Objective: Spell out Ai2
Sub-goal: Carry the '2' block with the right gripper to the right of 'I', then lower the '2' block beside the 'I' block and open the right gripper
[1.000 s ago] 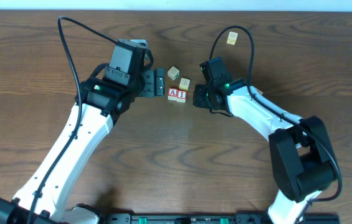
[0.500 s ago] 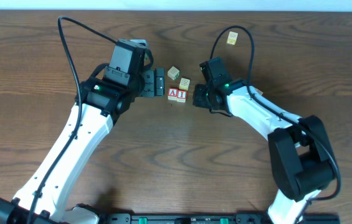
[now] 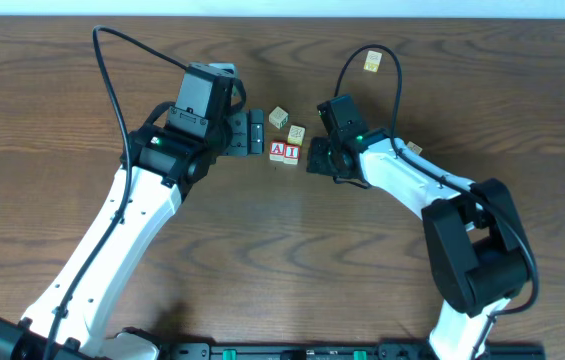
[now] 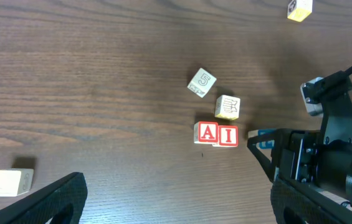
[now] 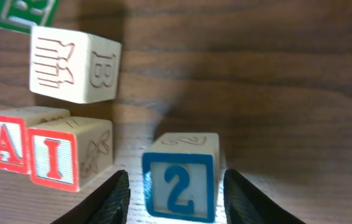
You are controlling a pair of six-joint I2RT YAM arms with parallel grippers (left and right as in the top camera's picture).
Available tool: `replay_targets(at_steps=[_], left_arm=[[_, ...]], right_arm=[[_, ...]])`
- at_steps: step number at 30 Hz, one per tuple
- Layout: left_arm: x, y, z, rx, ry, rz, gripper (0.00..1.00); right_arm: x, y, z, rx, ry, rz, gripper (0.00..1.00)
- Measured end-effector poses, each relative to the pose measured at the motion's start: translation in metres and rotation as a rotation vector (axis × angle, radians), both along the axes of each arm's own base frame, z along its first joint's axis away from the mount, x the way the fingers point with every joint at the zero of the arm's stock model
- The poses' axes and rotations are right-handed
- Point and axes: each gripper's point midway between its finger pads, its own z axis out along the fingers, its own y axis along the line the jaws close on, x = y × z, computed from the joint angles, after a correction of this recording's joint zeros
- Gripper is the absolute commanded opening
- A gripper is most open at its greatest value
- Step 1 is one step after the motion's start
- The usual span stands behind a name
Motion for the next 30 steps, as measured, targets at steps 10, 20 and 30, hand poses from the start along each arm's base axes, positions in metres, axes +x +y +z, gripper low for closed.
replay_targets(at_steps=[10, 20, 30], left_arm=[[0.000, 0.000, 0.000, 0.001, -0.002, 0.001, 0.96], [0.000, 0.000, 0.000, 0.000, -0.003, 0.001, 0.95], [0.000, 0.000, 0.000, 0.000, -0.003, 0.001, 0.95]], right_arm=[[-0.004, -0.008, 0.012, -0.032, -0.004, -0.013, 0.47], [-0.011, -0.042, 0.037, -0.179, -0.039, -0.073, 0.31], [-0.005, -0.054, 0.038, -0.243, -0.072, -0.103, 0.26]])
